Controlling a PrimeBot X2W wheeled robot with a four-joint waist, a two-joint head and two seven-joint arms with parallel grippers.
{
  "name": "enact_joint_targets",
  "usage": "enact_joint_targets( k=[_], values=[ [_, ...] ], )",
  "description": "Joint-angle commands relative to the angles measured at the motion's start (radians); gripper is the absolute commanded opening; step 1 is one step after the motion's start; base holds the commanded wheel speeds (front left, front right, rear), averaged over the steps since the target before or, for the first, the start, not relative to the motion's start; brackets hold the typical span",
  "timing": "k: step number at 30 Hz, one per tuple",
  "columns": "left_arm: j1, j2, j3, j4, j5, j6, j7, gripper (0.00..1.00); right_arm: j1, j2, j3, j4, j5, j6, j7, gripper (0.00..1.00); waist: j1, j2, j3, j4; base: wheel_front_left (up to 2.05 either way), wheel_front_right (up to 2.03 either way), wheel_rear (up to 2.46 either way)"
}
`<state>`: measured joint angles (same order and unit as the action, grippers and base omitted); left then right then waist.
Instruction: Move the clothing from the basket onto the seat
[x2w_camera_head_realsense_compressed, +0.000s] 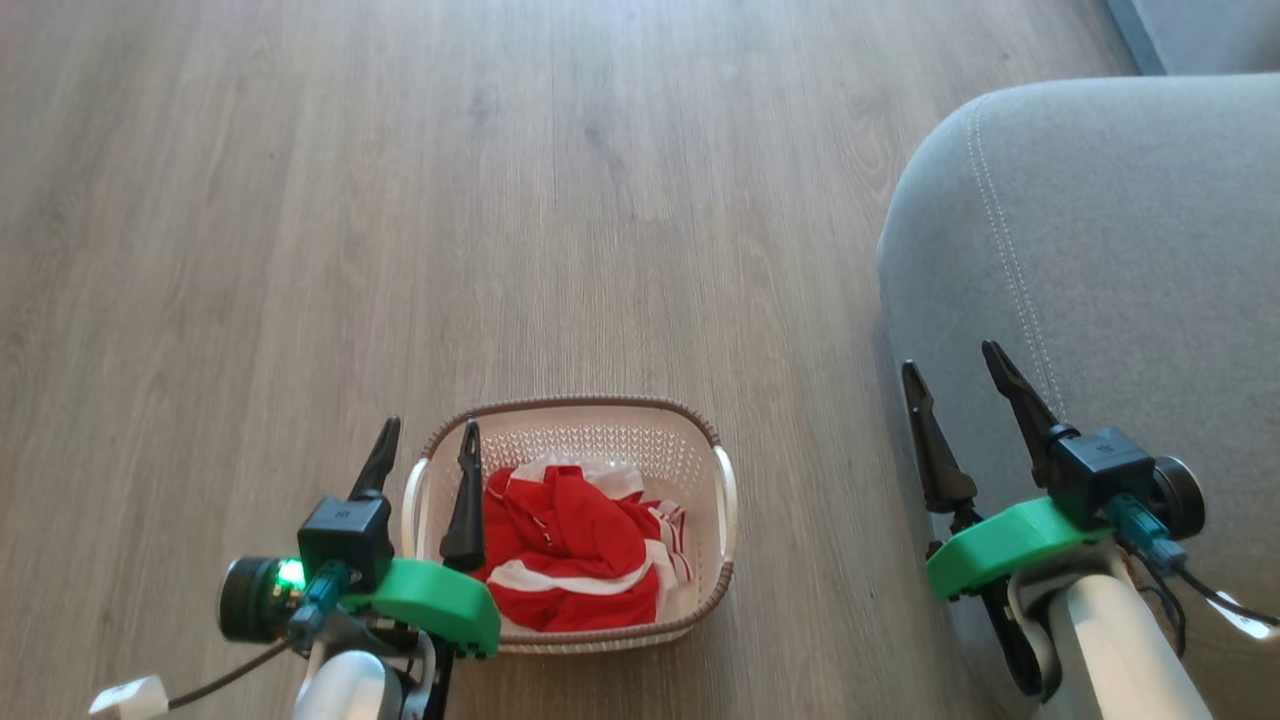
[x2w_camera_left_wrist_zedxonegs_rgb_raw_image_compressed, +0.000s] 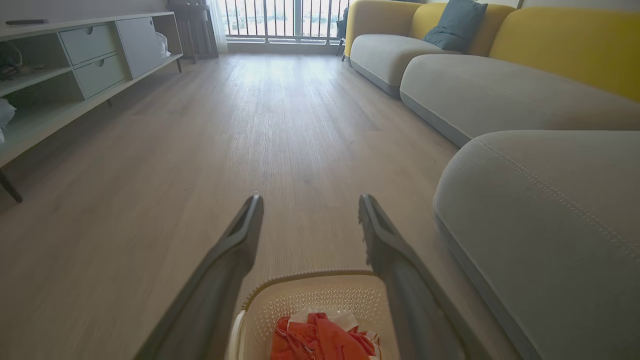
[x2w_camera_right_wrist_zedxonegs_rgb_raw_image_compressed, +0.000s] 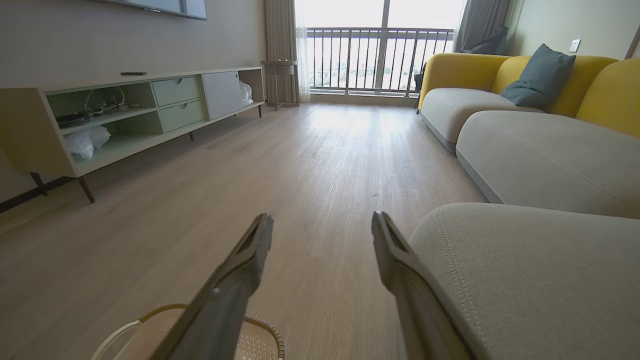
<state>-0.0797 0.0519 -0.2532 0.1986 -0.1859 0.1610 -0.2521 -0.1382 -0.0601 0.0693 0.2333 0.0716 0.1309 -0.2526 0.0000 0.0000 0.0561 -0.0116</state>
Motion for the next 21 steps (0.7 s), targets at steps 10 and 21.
enact_joint_targets(
  k=[10, 21],
  values=[
    [-0.094, -0.002, -0.01, 0.125, -0.025, -0.037, -0.01, 1.0, -0.08, 0.007, 0.002, -0.026, -0.013, 0.0, -0.009, 1.0, 0.0, 0.0, 0.142, -0.055, 0.0, 0.0, 0.0],
    [-0.309, -0.002, -0.062, 0.469, -0.032, -0.128, -0.01, 1.0, -0.129, 0.007, -0.047, -0.081, -0.025, 0.0, -0.009, 1.0, 0.0, 0.0, 0.443, -0.163, 0.0, 0.0, 0.0]
  ],
)
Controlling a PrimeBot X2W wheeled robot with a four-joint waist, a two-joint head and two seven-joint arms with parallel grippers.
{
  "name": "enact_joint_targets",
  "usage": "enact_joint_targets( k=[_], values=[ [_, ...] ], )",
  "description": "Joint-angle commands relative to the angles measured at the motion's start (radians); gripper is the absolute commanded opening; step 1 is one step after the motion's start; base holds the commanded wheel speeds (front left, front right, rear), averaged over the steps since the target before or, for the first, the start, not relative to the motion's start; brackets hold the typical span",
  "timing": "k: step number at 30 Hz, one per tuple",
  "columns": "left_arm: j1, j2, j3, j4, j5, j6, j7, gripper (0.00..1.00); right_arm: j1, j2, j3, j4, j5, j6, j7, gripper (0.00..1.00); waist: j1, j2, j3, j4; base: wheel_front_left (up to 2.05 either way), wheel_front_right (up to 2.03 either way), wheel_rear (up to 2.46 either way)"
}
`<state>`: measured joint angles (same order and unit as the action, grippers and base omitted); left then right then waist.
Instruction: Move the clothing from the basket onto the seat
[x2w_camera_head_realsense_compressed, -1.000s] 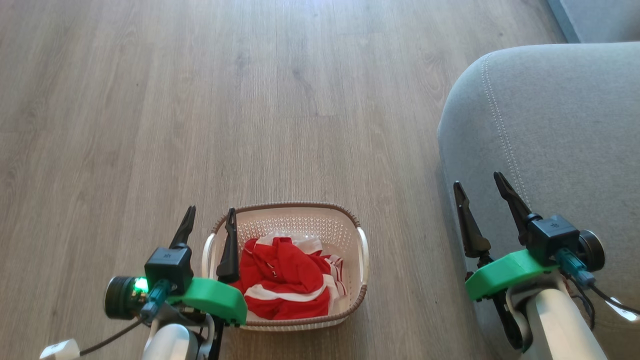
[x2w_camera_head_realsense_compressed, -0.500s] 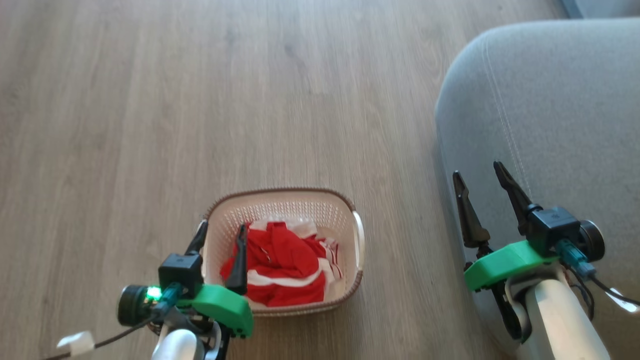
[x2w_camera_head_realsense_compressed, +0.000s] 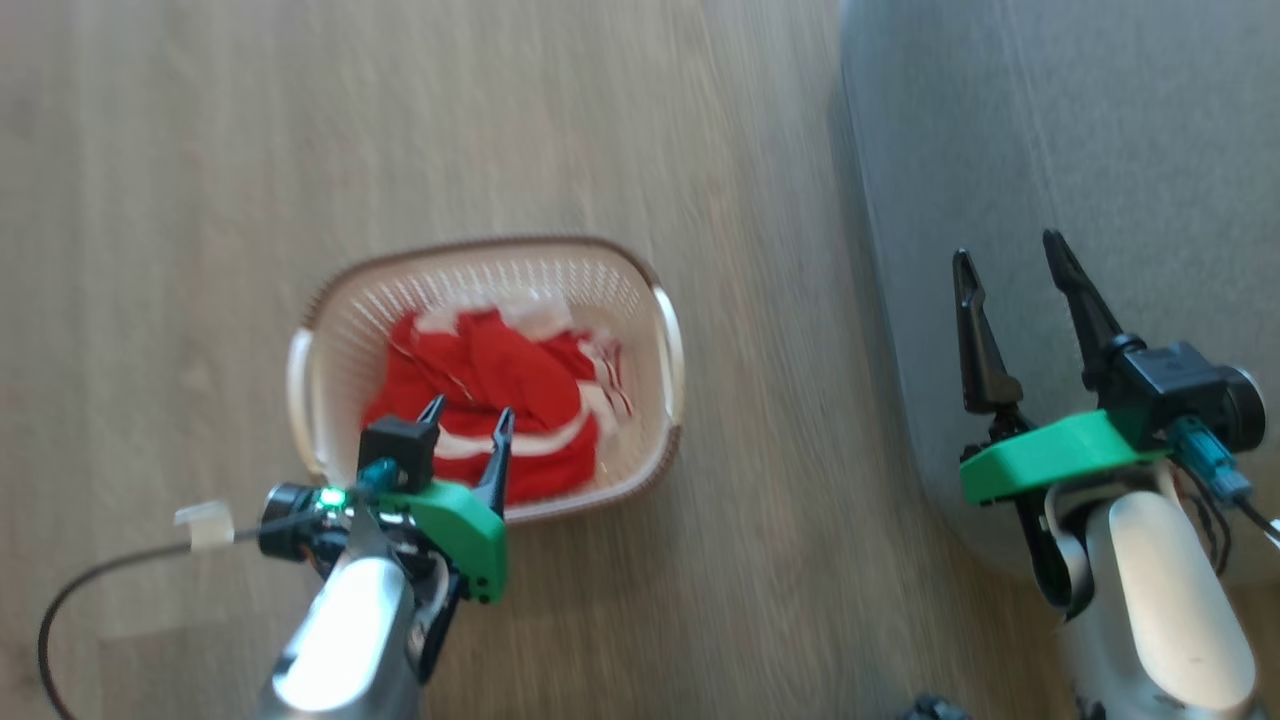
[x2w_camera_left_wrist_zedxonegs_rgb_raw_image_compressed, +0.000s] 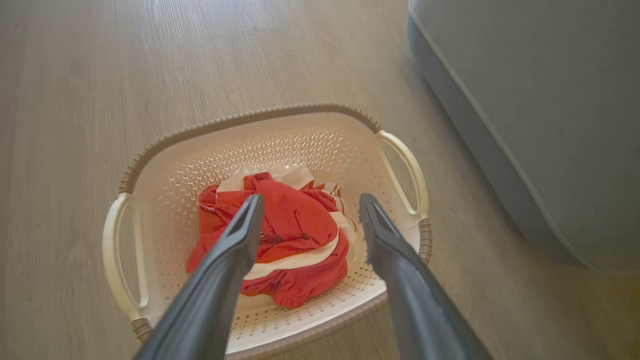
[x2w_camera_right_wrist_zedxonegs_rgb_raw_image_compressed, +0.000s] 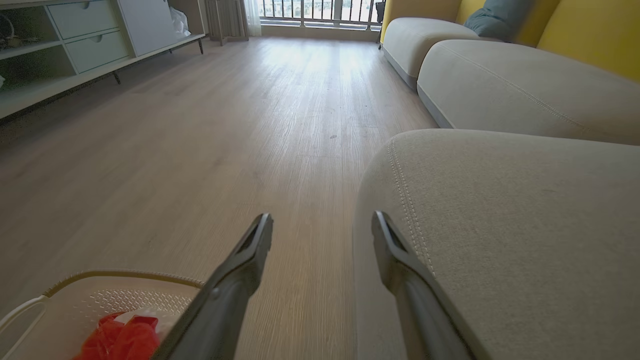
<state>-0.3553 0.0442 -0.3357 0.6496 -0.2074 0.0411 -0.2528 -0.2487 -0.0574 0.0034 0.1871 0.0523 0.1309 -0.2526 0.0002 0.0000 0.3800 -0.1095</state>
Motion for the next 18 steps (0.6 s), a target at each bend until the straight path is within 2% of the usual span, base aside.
enact_joint_targets(
  k=[1, 3, 5, 12, 18],
  values=[
    [-0.064, 0.006, 0.014, 0.074, -0.006, -0.021, -0.009, 1.0, -0.023, 0.005, 0.019, -0.038, -0.005, 0.0, -0.009, 1.0, -0.0002, 0.0, 0.145, -0.077, 0.0, 0.0, 0.0],
    [-0.127, 0.007, 0.01, 0.176, 0.003, -0.038, -0.009, 1.0, -0.033, 0.006, 0.022, -0.046, -0.002, 0.0, -0.009, 1.0, -0.0002, 0.0, 0.195, -0.102, 0.0, 0.0, 0.0],
    [-0.159, 0.008, 0.009, 0.222, 0.008, -0.043, -0.009, 1.0, -0.039, 0.006, 0.025, -0.05, 0.002, 0.0, -0.009, 1.0, -0.0002, 0.0, 0.219, -0.115, 0.0, 0.0, 0.0],
    [-0.367, 0.033, 0.008, 0.491, 0.016, -0.076, -0.003, 1.0, -0.06, 0.007, 0.064, -0.077, 0.086, 0.0, -0.009, 1.0, -0.0002, 0.0, 0.363, -0.206, 0.0, 0.0, 0.0],
    [-0.474, 0.061, 0.031, 0.601, -0.016, -0.091, 0.057, 1.0, -0.069, 0.007, 0.1, -0.091, 0.137, 0.0, -0.009, 1.0, -0.0002, 0.0, 0.443, -0.26, 0.0, 0.0, 0.0]
  ],
)
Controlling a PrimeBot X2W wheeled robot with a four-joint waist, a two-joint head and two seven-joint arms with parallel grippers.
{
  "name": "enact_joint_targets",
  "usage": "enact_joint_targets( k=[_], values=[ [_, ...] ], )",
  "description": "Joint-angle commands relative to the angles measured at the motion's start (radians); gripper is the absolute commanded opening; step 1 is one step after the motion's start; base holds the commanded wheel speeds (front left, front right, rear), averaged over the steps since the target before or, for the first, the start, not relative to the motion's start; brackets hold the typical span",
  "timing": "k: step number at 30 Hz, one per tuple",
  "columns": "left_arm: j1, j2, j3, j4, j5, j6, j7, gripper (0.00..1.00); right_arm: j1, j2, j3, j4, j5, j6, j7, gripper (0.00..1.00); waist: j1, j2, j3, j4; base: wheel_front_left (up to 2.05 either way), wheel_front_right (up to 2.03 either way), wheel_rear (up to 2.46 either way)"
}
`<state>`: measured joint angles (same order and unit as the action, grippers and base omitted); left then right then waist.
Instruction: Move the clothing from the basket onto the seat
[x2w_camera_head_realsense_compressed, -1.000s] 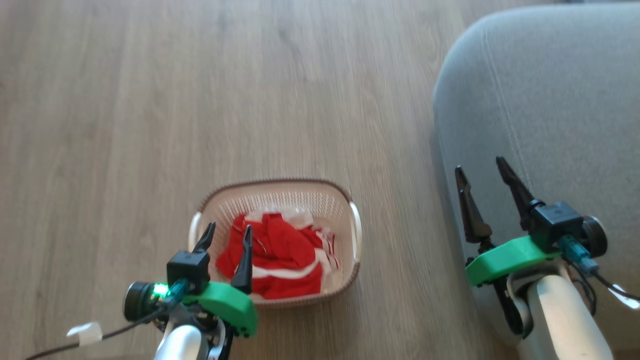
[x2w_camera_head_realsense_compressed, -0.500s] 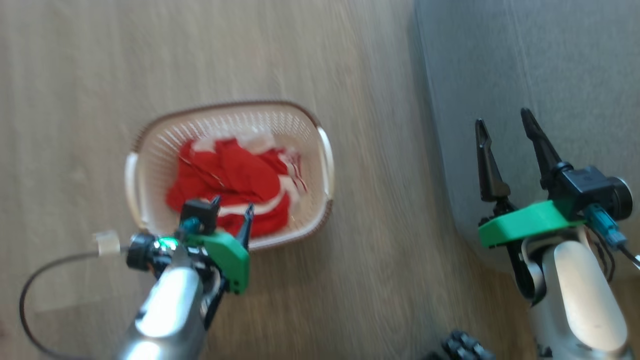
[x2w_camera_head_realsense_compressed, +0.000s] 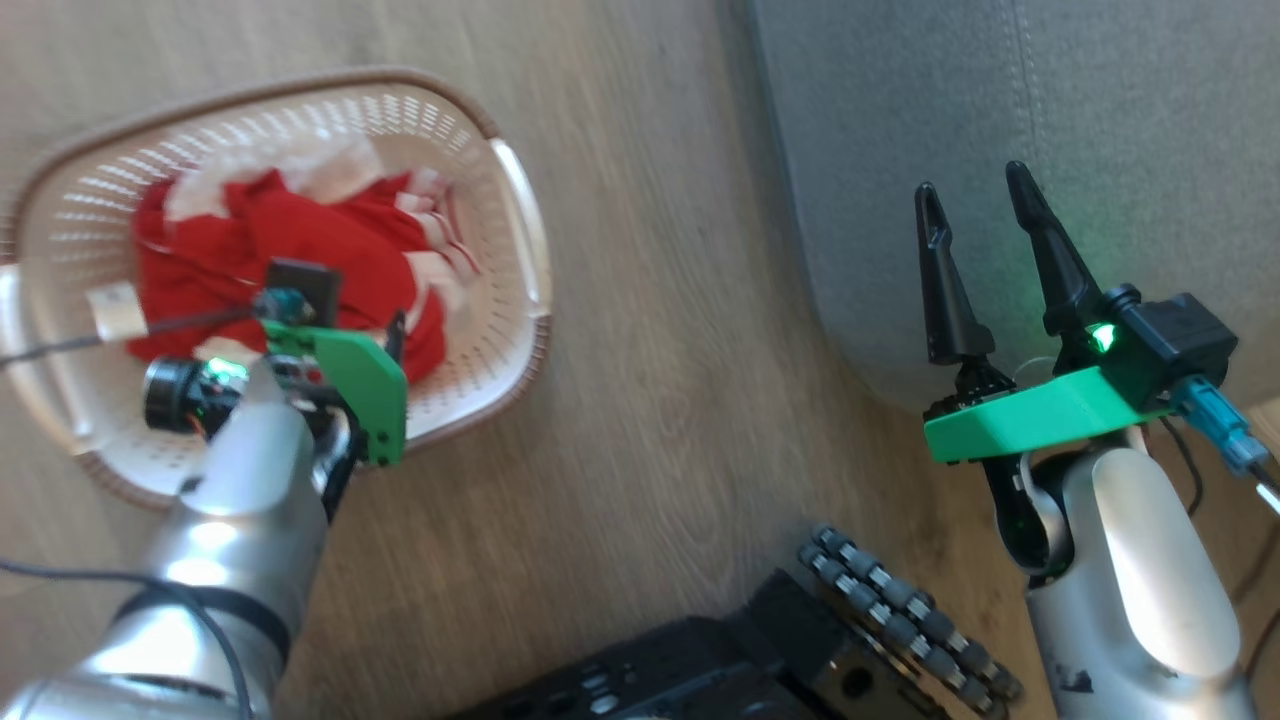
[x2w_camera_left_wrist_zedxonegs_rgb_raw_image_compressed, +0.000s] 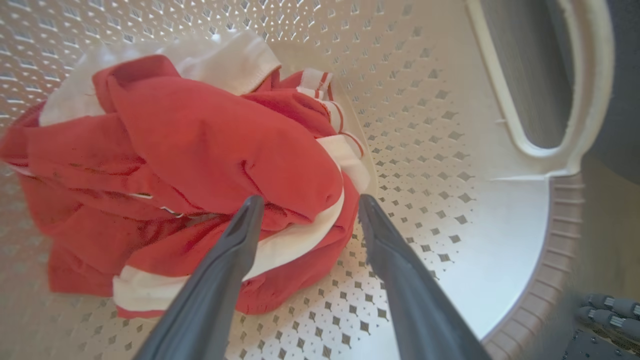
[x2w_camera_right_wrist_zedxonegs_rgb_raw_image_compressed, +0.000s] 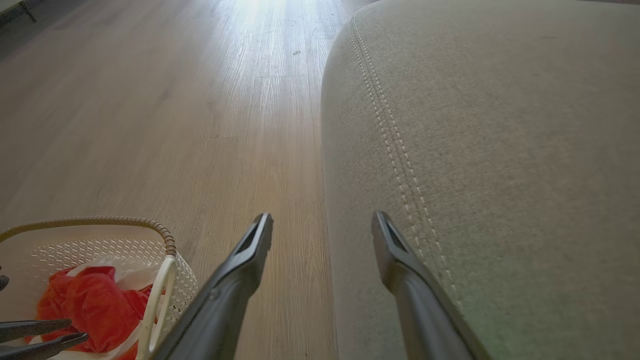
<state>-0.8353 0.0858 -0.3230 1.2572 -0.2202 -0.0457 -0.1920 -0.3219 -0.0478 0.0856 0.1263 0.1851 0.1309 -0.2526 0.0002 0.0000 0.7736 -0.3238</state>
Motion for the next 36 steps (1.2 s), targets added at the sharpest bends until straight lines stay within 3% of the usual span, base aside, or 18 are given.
enact_joint_targets(
  k=[1, 13, 19, 22, 36],
  values=[
    [-0.005, 0.021, 0.023, 0.001, -0.011, -0.007, 0.009, 1.0, 0.005, -0.003, 0.017, -0.032, 0.01, 0.0, -0.009, 1.0, -0.0002, 0.0, 0.058, -0.048, 0.0, 0.0, 0.0],
    [-0.082, 0.057, 0.013, 0.03, -0.017, 0.054, 0.144, 1.0, 0.038, -0.002, 0.032, -0.073, 0.041, 0.0, -0.009, 1.0, -0.0002, 0.0, 0.114, -0.063, 0.0, 0.0, 0.0],
    [-0.106, 0.094, -0.032, 0.033, 0.038, 0.178, 0.169, 1.0, 0.057, -0.002, 0.044, -0.089, 0.051, 0.0, -0.009, 1.0, -0.0002, 0.0, 0.134, -0.063, 0.0, 0.0, 0.0],
    [-0.114, 0.102, -0.066, 0.033, 0.07, 0.212, 0.199, 1.0, 0.058, -0.002, 0.046, -0.091, 0.054, 0.0, -0.009, 1.0, -0.0002, 0.0, 0.142, -0.063, 0.0, 0.0, 0.0],
    [-0.141, 0.097, -0.118, 0.033, 0.076, 0.124, 0.3, 1.0, 0.072, -0.002, 0.049, -0.115, 0.037, 0.0, -0.009, 1.0, -0.0002, 0.0, 0.179, -0.047, 0.0, 0.0, 0.0]
  ],
)
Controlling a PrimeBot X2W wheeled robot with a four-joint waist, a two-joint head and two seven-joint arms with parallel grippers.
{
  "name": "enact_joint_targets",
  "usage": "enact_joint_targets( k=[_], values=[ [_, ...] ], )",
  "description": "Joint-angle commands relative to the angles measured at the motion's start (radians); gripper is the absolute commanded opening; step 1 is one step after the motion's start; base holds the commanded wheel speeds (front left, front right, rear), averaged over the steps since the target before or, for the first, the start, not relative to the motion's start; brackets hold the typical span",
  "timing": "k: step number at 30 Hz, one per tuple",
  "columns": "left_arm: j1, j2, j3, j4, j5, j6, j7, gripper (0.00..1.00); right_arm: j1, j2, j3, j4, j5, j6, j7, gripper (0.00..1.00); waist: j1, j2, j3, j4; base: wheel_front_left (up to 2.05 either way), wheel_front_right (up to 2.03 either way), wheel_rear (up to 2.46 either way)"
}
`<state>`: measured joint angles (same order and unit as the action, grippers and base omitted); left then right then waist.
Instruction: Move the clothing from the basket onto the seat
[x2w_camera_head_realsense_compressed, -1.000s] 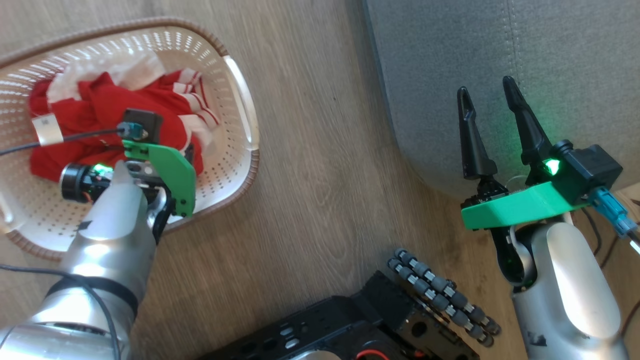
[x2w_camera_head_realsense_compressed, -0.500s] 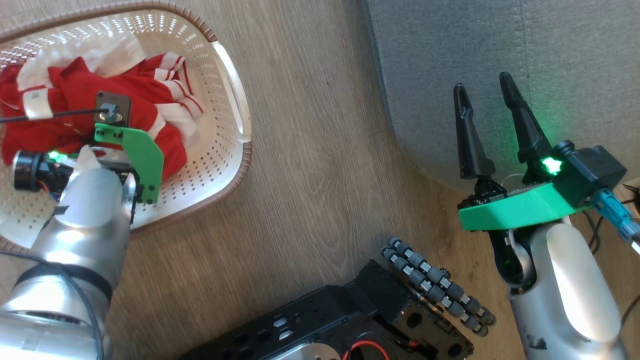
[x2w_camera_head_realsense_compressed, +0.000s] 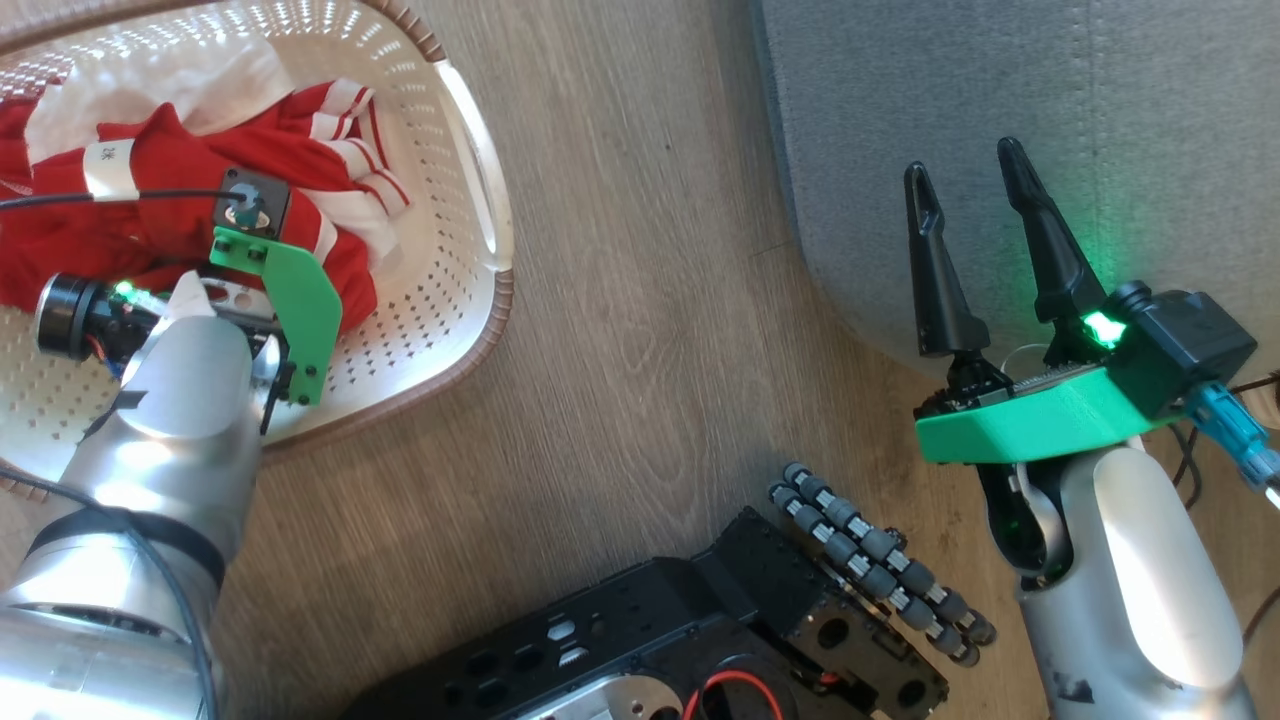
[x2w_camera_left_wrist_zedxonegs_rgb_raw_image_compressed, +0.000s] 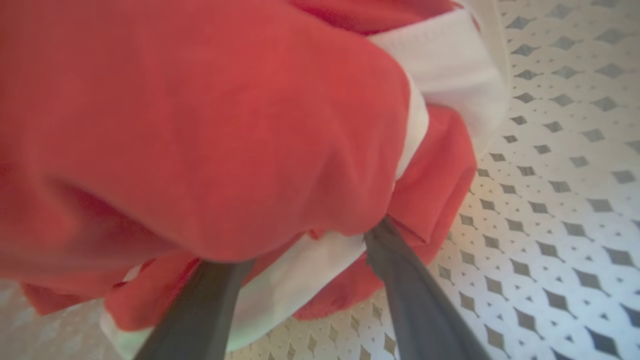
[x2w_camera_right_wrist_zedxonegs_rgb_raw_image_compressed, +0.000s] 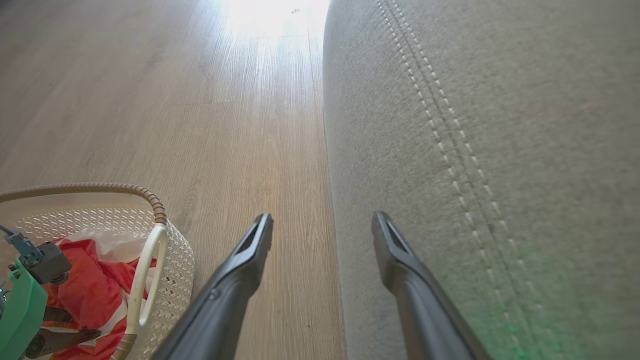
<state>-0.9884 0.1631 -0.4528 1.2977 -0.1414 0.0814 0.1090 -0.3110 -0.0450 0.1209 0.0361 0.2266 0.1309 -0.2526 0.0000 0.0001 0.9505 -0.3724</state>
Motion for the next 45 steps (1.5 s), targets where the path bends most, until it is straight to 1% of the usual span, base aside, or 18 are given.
enact_joint_targets(
  k=[1, 2, 3, 4, 5, 6, 11, 17, 25, 30, 37, 38, 40, 43, 45],
  values=[
    [0.011, 0.021, 0.013, -0.007, -0.007, -0.006, -0.004, 1.0, 0.062, -0.005, 0.014, -0.026, -0.006, 0.0, -0.009, 1.0, 0.0, -0.0001, 0.004, 0.004, 0.0, 0.0, 0.0],
    [0.011, 0.024, 0.013, -0.007, -0.01, -0.009, -0.007, 1.0, 0.063, -0.005, 0.015, -0.026, -0.008, 0.0, -0.009, 1.0, 0.0, -0.0001, 0.006, 0.006, 0.0, 0.0, 0.0],
    [0.012, 0.025, 0.013, -0.007, -0.012, -0.011, -0.008, 0.78, 0.064, -0.005, 0.016, -0.025, -0.01, 0.0, -0.009, 1.0, 0.0, -0.0001, 0.007, 0.008, 0.0, 0.0, 0.0],
    [0.013, 0.022, 0.013, -0.007, -0.015, -0.012, -0.007, 0.45, 0.065, -0.005, 0.016, -0.022, -0.014, 0.0, -0.009, 1.0, 0.0, -0.0001, 0.008, 0.011, 0.0, 0.0, 0.0],
    [0.014, 0.02, 0.014, -0.007, -0.019, -0.013, -0.007, 0.31, 0.066, -0.005, 0.016, -0.019, -0.017, 0.0, -0.009, 1.0, 0.0, -0.0001, 0.008, 0.012, 0.0, 0.0, 0.0],
    [0.016, 0.02, 0.016, -0.007, -0.024, -0.014, -0.008, 0.0, 0.065, -0.005, 0.016, -0.017, -0.019, 0.0, -0.009, 1.0, 0.0, -0.0001, 0.009, 0.013, 0.0, 0.0, 0.0],
    [0.02, 0.019, 0.023, -0.007, -0.043, -0.023, -0.027, 0.0, 0.051, -0.005, 0.02, -0.009, -0.026, 0.0, -0.009, 1.0, 0.0, -0.0001, 0.008, 0.019, 0.0, 0.0, 0.0],
    [0.03, 0.005, 0.045, -0.007, -0.083, -0.034, -0.063, 0.0, 0.021, -0.005, 0.026, 0.005, -0.041, 0.0, -0.009, 1.0, 0.0, -0.0001, -0.012, 0.027, 0.0, 0.0, 0.0],
    [0.048, -0.012, 0.072, -0.007, -0.13, -0.046, -0.139, 0.0, -0.046, -0.005, 0.041, 0.039, -0.065, 0.0, -0.009, 1.0, 0.0, -0.0001, -0.075, 0.036, 0.0, 0.0, 0.0],
    [0.087, -0.036, 0.086, -0.007, -0.159, -0.057, -0.216, 0.0, -0.066, -0.005, 0.03, 0.069, -0.089, 0.0, -0.009, 1.0, 0.0, -0.0001, -0.17, 0.068, 0.0, 0.0, 0.0],
    [0.156, -0.073, 0.102, -0.009, -0.197, -0.07, -0.333, 0.0, -0.045, -0.005, 0.015, 0.111, -0.131, 0.0, -0.009, 1.0, 0.0, -0.0001, -0.324, 0.123, 0.0, 0.0, 0.0],
    [0.156, -0.073, 0.102, -0.009, -0.197, -0.07, -0.333, 0.0, -0.045, -0.005, 0.015, 0.111, -0.131, 0.0, -0.009, 1.0, 0.0, -0.0001, -0.324, 0.123, 0.0, 0.0, 0.0],
    [0.177, -0.082, 0.111, -0.019, -0.209, -0.076, -0.356, 0.0, -0.035, -0.005, 0.008, 0.122, -0.142, 0.0, -0.009, 1.0, 0.0, -0.0001, -0.369, 0.139, 0.0, 0.0, 0.0],
    [0.213, -0.092, 0.129, -0.071, -0.228, -0.086, -0.369, 0.0, -0.018, -0.005, -0.003, 0.14, -0.158, 0.0, -0.009, 1.0, 0.0, -0.0001, -0.437, 0.166, 0.0, 0.0, 0.0],
    [0.252, -0.096, 0.152, -0.167, -0.231, -0.082, -0.37, 0.0, -0.004, -0.005, -0.007, 0.15, -0.167, 0.0, -0.009, 1.0, 0.0, -0.0001, -0.474, 0.181, 0.0, 0.0, 0.0]
  ],
)
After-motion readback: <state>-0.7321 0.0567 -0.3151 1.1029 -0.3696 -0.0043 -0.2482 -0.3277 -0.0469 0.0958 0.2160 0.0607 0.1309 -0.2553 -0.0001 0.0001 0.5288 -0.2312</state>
